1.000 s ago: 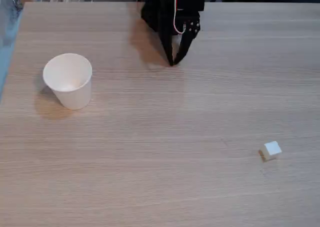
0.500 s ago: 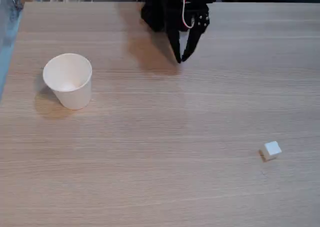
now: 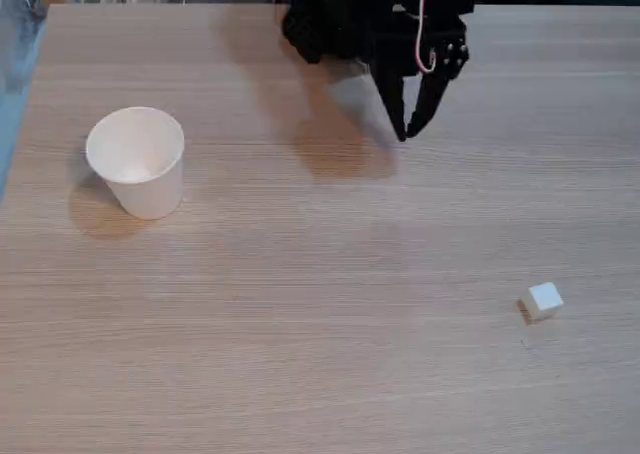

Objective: Grasp a block and put it in the bin.

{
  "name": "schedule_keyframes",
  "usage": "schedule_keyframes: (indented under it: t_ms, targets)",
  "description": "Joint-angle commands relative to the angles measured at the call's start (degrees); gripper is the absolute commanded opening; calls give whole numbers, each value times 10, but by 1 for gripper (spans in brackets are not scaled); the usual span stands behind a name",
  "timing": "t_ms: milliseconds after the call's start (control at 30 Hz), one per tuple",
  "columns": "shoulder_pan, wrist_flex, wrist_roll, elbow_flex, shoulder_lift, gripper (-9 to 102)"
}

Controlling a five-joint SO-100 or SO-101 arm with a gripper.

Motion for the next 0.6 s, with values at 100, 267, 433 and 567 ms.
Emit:
schedule_keyframes:
  t_ms: [100,267,433,567]
  targets:
    - [-39,-50,7,13,-20,18]
    - [-55,-78,4,-8,-57,28]
    - [-69,-91,4,-45,-97,34]
    - [-70,-114,-5,-50,-116,36]
